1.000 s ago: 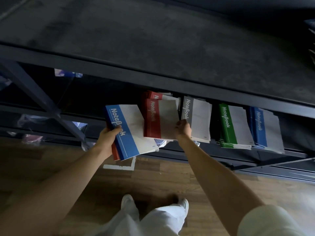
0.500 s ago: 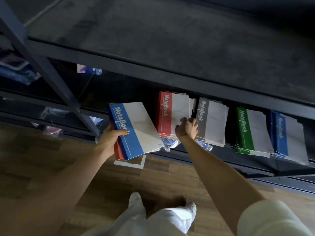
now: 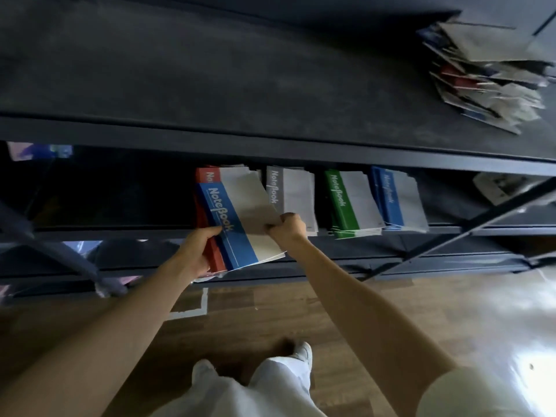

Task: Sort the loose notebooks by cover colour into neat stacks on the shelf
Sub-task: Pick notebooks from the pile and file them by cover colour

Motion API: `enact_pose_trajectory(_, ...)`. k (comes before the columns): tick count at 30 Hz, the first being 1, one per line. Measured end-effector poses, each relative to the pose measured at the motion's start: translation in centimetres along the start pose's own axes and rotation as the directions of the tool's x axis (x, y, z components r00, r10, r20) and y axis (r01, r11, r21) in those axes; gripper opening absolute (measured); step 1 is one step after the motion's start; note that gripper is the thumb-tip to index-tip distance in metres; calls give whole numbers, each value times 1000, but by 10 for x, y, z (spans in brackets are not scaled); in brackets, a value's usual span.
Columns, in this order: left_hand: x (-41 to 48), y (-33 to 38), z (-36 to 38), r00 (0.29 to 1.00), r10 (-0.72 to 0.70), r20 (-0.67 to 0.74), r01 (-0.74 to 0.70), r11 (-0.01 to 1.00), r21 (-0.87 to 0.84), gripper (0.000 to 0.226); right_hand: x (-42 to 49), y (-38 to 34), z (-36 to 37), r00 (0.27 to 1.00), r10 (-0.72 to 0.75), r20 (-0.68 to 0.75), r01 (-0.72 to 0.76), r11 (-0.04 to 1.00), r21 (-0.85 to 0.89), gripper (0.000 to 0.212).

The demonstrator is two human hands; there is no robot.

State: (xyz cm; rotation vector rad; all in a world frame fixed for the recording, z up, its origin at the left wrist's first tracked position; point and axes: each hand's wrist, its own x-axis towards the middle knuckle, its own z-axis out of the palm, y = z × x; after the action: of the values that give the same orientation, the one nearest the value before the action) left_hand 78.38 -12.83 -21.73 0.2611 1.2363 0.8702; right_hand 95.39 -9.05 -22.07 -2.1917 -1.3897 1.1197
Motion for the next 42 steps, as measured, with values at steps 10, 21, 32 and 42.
enact_pose_trajectory(10, 14, -52, 142, 969, -93, 228, 54, 984, 171, 26, 22, 102, -125, 984, 111, -141, -92, 987, 131, 35)
enact_pose_trajectory(21, 48, -133, 314, 996, 49, 74, -55, 995, 80, 50, 90, 216, -278, 953, 276, 128, -301, 915, 269, 34)
enact_pose_trajectory(32, 61, -146, 339, 987, 103, -124, -78, 979, 189, 57, 164, 268, -332, 952, 217, -216, -221, 975, 6, 29)
enact_pose_trajectory(42, 68, -147, 334, 976, 112, -188, -74, 978, 195, 54, 189, 276, -321, 975, 128, -182, -153, 979, -132, 36)
